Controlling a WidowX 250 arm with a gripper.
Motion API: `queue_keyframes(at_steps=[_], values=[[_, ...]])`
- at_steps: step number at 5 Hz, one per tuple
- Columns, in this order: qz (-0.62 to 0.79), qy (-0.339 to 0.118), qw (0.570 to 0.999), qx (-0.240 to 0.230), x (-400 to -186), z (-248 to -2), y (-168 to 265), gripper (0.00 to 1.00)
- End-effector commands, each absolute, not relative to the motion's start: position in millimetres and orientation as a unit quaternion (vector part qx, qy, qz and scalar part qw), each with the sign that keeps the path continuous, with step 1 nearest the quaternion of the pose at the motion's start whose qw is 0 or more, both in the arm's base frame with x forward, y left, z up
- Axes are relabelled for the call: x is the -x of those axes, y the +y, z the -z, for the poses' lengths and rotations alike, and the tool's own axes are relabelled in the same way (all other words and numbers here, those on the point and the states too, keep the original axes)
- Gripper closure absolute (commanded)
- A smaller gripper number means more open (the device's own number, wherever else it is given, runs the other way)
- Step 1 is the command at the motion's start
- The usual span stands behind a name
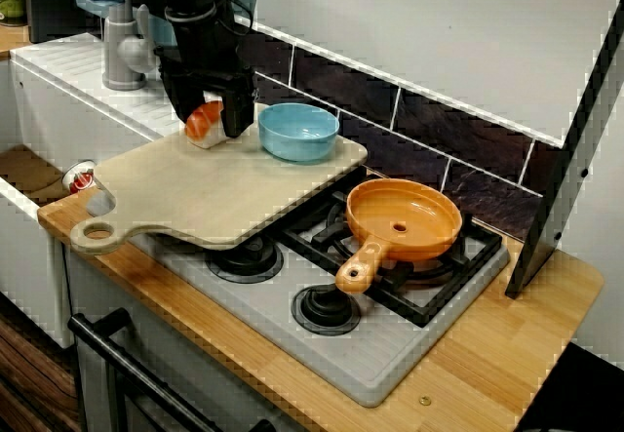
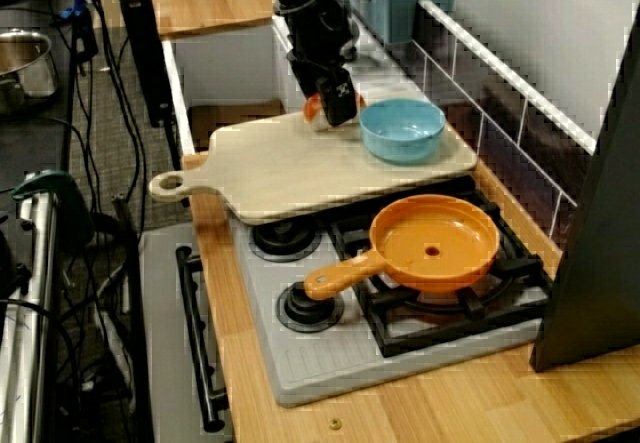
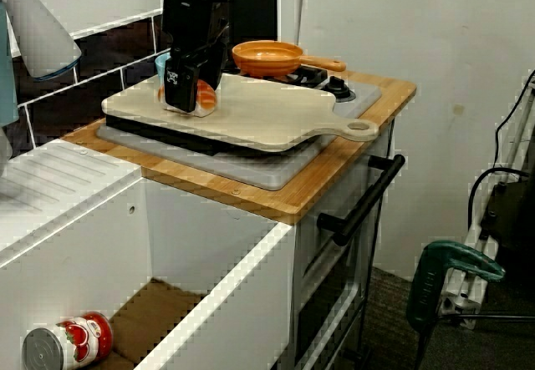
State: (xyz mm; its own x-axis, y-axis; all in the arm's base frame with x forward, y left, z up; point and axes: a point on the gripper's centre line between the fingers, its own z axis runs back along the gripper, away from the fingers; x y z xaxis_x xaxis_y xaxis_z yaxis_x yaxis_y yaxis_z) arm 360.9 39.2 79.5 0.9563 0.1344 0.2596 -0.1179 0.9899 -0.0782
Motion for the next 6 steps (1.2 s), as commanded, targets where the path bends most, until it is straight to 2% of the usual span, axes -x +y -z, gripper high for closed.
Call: queue_keyframes(at_steps=[1, 2, 6], values=[[-0.070, -0.156, 0.985, 0.027, -372, -94, 51, 0.00], [-0.070, -0.158, 0.985, 0.025, -372, -95, 52, 1.00], [-0.076, -0.167, 0.982, 0.037, -364, -115, 56, 1.00]])
